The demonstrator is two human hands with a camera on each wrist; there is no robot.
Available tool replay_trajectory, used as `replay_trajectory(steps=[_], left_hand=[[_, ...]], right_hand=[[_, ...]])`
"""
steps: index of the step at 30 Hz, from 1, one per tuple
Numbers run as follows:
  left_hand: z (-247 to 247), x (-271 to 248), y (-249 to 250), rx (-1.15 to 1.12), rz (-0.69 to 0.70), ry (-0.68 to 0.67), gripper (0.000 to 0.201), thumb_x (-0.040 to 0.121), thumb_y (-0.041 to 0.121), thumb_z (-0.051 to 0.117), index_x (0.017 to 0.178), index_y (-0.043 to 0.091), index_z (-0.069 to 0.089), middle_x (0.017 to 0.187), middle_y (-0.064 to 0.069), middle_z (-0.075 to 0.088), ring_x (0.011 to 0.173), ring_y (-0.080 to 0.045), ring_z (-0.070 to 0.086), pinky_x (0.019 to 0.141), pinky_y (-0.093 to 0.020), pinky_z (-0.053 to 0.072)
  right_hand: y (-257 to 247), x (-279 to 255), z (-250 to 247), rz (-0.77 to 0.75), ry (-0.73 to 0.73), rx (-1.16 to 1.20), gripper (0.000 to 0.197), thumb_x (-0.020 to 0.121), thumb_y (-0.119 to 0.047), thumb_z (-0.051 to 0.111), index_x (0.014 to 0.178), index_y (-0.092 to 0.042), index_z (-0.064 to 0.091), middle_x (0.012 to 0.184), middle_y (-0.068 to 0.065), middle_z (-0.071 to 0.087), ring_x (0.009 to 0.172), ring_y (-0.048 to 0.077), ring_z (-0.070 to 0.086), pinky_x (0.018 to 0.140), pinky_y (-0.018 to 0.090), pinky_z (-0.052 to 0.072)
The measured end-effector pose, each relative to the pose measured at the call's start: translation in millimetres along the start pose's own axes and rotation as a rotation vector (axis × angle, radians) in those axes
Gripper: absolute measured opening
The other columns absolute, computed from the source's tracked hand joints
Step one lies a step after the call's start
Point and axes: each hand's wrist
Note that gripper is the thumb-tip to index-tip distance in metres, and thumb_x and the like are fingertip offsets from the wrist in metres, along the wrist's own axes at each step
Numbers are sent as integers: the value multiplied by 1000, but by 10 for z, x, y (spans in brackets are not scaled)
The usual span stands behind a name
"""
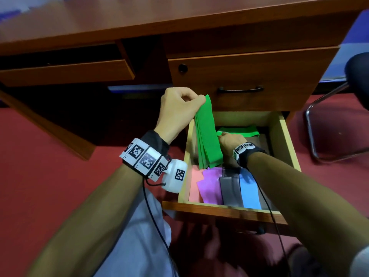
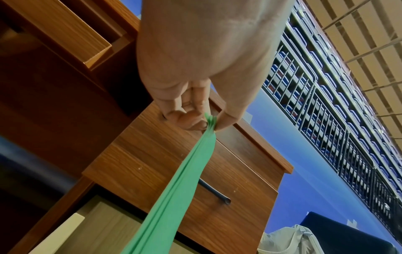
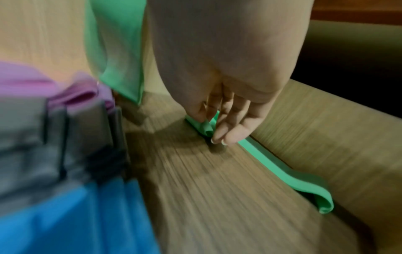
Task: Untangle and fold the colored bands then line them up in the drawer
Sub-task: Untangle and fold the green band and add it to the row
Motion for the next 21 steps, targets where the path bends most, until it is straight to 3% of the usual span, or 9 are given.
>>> replay_trajectory(steps=[3,6,9,12,14,16,18,19,21], left_hand=[[32,-16,10,10,-9,-14,21,83,24,71,63,19,74,54,12,63,48,0,53,47,-20,38],[47,-26,7,5,-23,-8,18,79,25,71,64,18,75,57,10,65,53,-3,57,51,-24,42],[57,-48,21,-5,-39,-4,16,78,24,70,64,17,76,56,8,65,54,-7,57,53,-26,42],[61,-69,23,-11,-64,8,16,77,26,70,65,18,76,55,9,65,53,-9,56,56,-26,43],[72,-89,17,-7,-80,7,16,76,27,69,64,18,76,54,9,65,53,-9,56,57,-27,43],[81,-101,12,-6,-88,9,16,75,26,69,64,18,76,53,9,64,50,-8,54,58,-27,43],[88,-109,11,-1,-84,9,16,76,26,69,65,17,76,54,8,65,46,-5,52,57,-26,43],[92,-112,10,-1,-84,9,16,76,26,69,66,17,77,54,7,65,45,-4,52,57,-25,43],[118,-124,14,-1,-88,10,16,78,25,70,66,17,77,54,8,65,44,-2,51,57,-24,42]], right_hand=[[26,-129,-144,85,85,211,33,90,-32,58,115,-10,62,123,18,63,108,39,64,84,40,53],[75,-249,-371,163,109,499,29,89,-37,61,88,-8,66,102,19,72,91,34,68,71,32,50],[128,-426,-640,270,191,828,29,92,-35,61,81,-10,67,79,11,70,70,26,64,58,28,49],[163,-614,-888,328,335,1261,23,93,-31,57,75,-16,57,64,4,57,54,21,58,47,23,43],[138,-808,-1038,306,399,1518,18,95,-22,56,79,-15,55,58,2,55,51,20,55,49,25,46],[96,-986,-1115,256,421,1670,3,97,-9,54,97,-9,58,62,4,57,51,17,54,48,25,49],[86,-1108,-1102,195,395,1762,29,94,1,51,119,-12,58,72,8,57,52,15,54,49,27,50],[79,-1158,-1102,157,357,1789,37,93,3,49,123,-15,60,74,9,56,53,15,54,50,27,50],[81,-1221,-1109,94,282,1774,38,92,3,45,115,-13,71,73,11,49,53,15,52,51,27,48]])
Point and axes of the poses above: each hand's wrist, its own x-axis towards the middle knuckle, its own z-axis out of the palm, y = z × x
